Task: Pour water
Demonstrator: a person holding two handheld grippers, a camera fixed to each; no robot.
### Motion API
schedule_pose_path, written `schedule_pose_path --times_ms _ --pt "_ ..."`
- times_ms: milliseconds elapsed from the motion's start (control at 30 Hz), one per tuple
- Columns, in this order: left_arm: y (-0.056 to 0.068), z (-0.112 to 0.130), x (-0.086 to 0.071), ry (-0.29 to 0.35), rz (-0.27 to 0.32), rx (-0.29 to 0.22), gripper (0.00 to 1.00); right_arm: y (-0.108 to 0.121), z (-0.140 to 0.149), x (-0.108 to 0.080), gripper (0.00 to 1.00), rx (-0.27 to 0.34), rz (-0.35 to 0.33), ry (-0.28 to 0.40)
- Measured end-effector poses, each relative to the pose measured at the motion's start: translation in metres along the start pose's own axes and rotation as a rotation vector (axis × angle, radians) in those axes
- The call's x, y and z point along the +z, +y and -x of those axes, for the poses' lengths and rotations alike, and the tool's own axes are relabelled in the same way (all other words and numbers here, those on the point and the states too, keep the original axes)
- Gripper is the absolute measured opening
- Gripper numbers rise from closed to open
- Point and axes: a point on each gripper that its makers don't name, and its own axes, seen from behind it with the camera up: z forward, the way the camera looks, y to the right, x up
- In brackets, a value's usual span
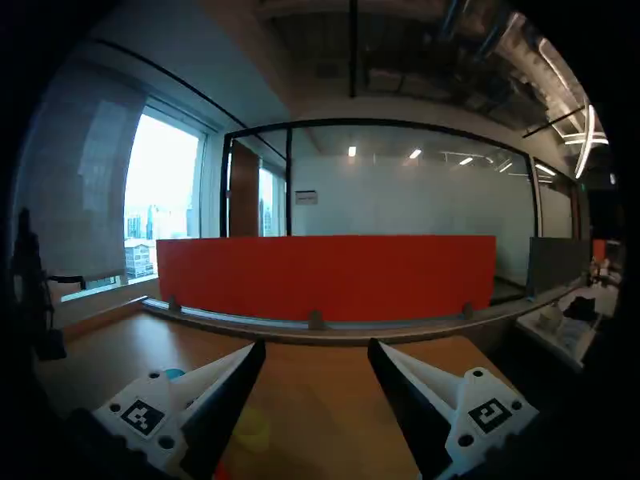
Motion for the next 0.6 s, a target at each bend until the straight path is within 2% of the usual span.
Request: schedule_pose_path --times_ms 267,600 --pt "0.015 -0.002 0.000 0.000 0.107 -0.004 0.92 -0.017 -0.008 -0.002 0.99 -0.026 -0.108 0.011" --pt "0.030 -0.003 0.000 0.001 0.205 -0.003 0.92 -0.060 -0.020 -0.010 0.99 -0.034 -0.296 0.014"
